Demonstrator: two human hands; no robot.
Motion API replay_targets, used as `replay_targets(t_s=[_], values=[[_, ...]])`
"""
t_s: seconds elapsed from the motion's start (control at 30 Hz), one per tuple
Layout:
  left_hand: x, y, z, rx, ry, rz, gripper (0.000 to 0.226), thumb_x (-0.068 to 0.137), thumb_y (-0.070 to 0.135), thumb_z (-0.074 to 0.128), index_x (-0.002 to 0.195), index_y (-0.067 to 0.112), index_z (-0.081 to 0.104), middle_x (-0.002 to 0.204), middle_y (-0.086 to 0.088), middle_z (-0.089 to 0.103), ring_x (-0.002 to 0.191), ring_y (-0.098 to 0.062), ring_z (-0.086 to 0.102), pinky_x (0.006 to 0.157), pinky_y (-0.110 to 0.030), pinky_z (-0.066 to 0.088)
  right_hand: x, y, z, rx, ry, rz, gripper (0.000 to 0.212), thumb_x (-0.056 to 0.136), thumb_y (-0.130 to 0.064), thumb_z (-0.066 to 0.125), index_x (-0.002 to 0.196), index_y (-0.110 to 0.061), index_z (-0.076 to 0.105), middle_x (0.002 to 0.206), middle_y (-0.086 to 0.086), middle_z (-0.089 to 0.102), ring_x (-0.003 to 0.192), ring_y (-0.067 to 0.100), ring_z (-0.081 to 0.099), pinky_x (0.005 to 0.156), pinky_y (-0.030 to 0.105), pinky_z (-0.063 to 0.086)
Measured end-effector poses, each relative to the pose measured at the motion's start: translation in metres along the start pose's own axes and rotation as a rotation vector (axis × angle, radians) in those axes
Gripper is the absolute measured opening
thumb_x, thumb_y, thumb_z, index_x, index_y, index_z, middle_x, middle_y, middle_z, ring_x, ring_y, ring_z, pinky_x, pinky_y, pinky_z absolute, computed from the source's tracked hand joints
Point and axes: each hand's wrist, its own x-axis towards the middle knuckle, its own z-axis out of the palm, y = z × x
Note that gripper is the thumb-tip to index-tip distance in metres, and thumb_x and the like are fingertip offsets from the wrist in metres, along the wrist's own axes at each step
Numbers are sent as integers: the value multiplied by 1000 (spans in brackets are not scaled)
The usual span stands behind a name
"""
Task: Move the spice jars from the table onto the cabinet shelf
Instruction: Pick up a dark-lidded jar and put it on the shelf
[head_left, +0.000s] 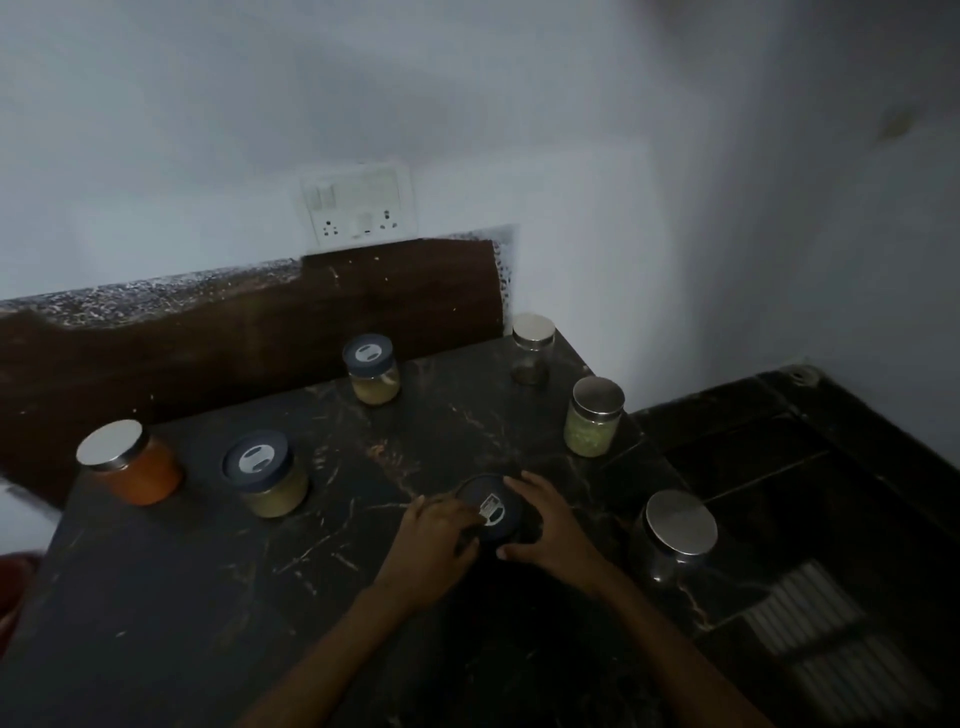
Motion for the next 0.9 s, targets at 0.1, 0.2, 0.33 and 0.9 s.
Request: replay_targets(t_s=[0.1, 0.2, 0.33, 0.9], values=[[-4, -4, 4, 42, -59, -4, 42, 88, 32, 45, 129, 30, 53, 138, 11, 48, 133, -7, 35, 114, -36, 13, 4, 7, 9, 41, -7, 0, 83, 64, -26, 84, 135, -31, 41, 151, 2, 24, 138, 17, 26, 114, 37, 25], [-6, -7, 6, 54, -87, 16, 51, 82, 35, 36, 130, 29, 52, 141, 11, 45, 136, -8, 30, 116, -39, 14, 7, 9, 15, 152, 35, 7, 75, 63, -14, 83, 126, -32, 48, 143, 3, 40, 132, 16, 37, 111, 37, 32], [-5, -10, 6, 37, -81, 46, 45, 90, 22, 49, 135, 25, 47, 146, 10, 40, 141, -11, 22, 115, -32, 16, 12, 13, 22, 187, 106, 0, 69, 60, -16, 84, 122, -25, 57, 133, 2, 52, 123, 15, 48, 106, 40, 40], [-13, -34, -50, -93, 78, 228, 119, 70, 48, 73, 135, 51, -27, 148, 24, -29, 138, -1, -1, 110, -29, 9, 22, -83, -39, 370, -31, 23, 35, 78, -24, 70, 111, -18, 60, 102, -8, 62, 90, 6, 62, 67, 19, 54]])
